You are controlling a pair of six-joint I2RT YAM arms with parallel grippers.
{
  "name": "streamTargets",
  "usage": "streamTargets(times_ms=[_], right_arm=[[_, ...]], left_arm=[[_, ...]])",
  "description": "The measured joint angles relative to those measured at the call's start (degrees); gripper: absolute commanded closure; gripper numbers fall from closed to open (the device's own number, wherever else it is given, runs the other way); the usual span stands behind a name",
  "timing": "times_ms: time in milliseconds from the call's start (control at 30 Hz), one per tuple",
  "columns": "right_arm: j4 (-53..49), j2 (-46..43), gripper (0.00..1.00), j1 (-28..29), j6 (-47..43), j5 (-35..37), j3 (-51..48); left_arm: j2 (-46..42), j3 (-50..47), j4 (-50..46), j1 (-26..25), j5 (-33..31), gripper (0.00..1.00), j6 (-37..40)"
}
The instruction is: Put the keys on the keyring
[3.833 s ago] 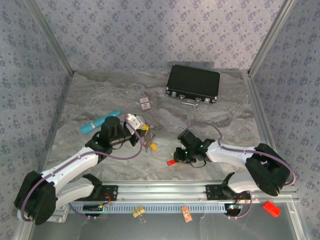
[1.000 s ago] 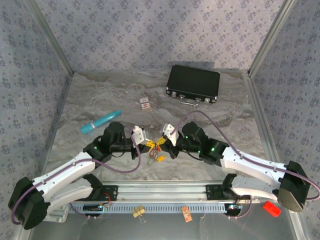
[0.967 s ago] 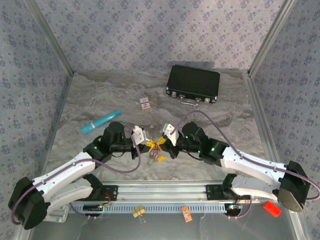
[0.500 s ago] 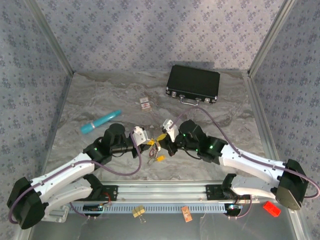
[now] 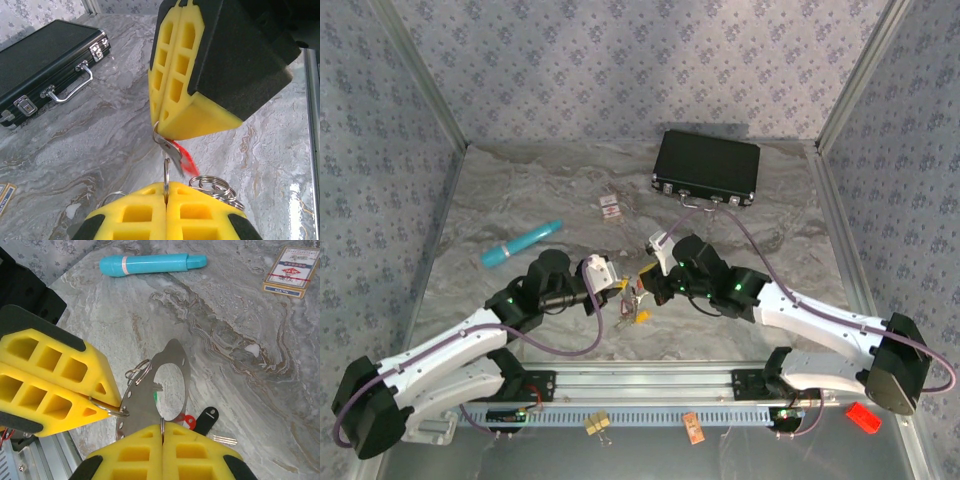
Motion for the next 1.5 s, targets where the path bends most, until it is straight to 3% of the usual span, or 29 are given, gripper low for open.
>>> streamTargets(times_ms=[167, 367, 800, 1033, 1500], right_arm=[[0.1, -2.5, 1.00, 0.8, -7.5, 0.6, -1.2], [0.3, -7.3, 1.00, 1.0, -28.6, 0.9, -3.5], [2.1, -7.3, 1.00, 1.7, -67.9, 1.0, -4.3], [0.5, -6.6, 1.00, 1.8, -75.0, 0.5, -2.7], [-0.9, -4.5, 1.00, 3.0, -77.5, -0.2, 0.5]], left_arm=[[0.1, 0.4, -0.9, 0.0, -0.2, 1.00, -2.7], [2.1, 4.5, -6.0, 0.4, 1.9, 1.00, -9.1], [6.5, 7.2, -8.2, 5.3, 15.1, 1.00, -18.8], [7.8, 8.6, -9.4, 5.8, 19.1, 1.00, -20.0], [8.5, 8.9, -10.4, 5.8, 20.7, 1.00, -21.1]])
